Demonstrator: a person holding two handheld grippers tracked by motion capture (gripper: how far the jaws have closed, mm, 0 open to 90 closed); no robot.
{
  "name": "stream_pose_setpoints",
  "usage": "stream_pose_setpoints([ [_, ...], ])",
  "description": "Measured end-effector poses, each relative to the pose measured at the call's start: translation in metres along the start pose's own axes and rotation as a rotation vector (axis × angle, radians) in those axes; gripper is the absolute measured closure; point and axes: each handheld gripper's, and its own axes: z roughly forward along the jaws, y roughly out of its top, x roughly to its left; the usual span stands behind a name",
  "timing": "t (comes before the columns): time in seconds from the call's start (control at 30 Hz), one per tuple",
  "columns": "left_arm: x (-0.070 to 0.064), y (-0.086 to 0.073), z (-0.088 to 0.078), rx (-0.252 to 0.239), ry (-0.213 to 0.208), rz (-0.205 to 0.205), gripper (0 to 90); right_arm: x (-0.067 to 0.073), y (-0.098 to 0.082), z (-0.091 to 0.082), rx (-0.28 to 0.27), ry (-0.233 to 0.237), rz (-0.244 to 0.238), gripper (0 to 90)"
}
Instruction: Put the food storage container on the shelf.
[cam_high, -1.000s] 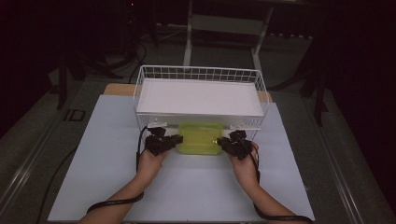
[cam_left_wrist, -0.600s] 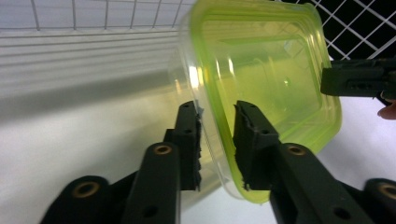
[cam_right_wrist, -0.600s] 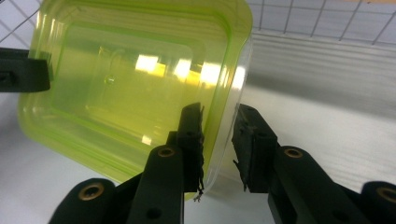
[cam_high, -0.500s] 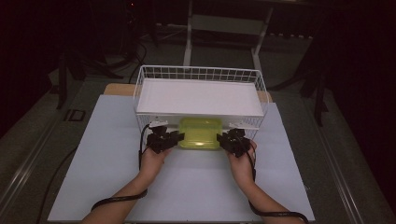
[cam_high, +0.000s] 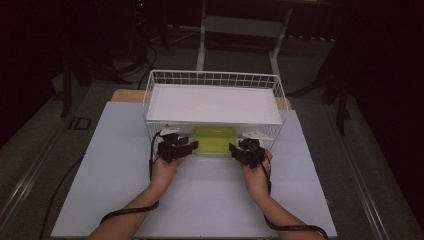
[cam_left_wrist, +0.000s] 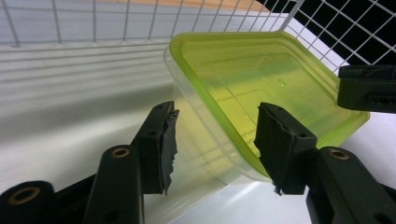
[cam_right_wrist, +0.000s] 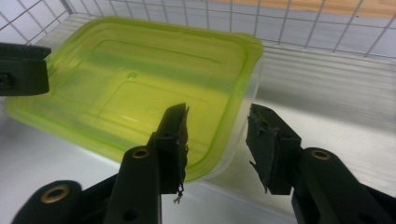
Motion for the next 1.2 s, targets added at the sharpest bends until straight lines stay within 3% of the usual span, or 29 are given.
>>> stream_pose_setpoints([
  [0.13,-0.005,-0.001,-0.008,-0.006,-0.015,0.031,44.4,0.006,-0.002,-0.007,-0.022,0.002,-0.027,54.2],
  [0.23,-0.007,-0.002,-0.015,-0.020,-0.020,0.032,42.8,0.009,-0.002,-0.013,-0.034,0.016,-0.010,54.3],
  [0.47,-0.018,-0.005,-0.042,-0.035,-0.048,0.077,39.2,0.023,-0.002,-0.031,-0.061,0.043,-0.037,55.5],
  [0.53,-0.019,-0.008,-0.050,-0.038,-0.082,0.072,38.6,0.027,-0.004,-0.035,-0.050,0.071,-0.031,58.4],
  [0.6,-0.019,-0.012,-0.058,-0.049,-0.124,0.106,31.6,0.031,-0.007,-0.037,-0.033,0.106,-0.015,60.4],
  [0.7,-0.021,-0.016,-0.065,-0.057,-0.143,0.128,25.1,0.037,-0.012,-0.038,-0.022,0.119,-0.038,66.3],
  [0.73,-0.021,-0.022,-0.071,-0.071,-0.164,0.135,25.1,0.041,-0.014,-0.038,-0.022,0.109,-0.068,68.9],
  [0.77,-0.021,-0.024,-0.073,-0.073,-0.174,0.136,16.4,0.047,-0.020,-0.036,-0.004,0.111,-0.088,80.2],
  [0.83,-0.022,-0.028,-0.076,-0.069,-0.185,0.151,14.4,0.051,-0.023,-0.033,0.014,0.126,-0.103,89.9],
  [0.9,-0.022,-0.032,-0.078,-0.077,-0.188,0.164,13.1,0.054,-0.025,-0.028,0.034,0.146,-0.111,90.0],
  [0.97,-0.023,-0.035,-0.078,-0.077,-0.169,0.178,1.3,0.057,-0.028,-0.022,0.052,0.154,-0.124,90.0],
  [1.13,-0.021,-0.040,-0.078,-0.083,-0.146,0.163,0.9,0.065,-0.034,-0.005,0.073,0.136,-0.141,90.0],
  [1.2,-0.020,-0.041,-0.079,-0.097,-0.142,0.175,0.9,0.067,-0.034,0.001,0.075,0.127,-0.151,90.0],
])
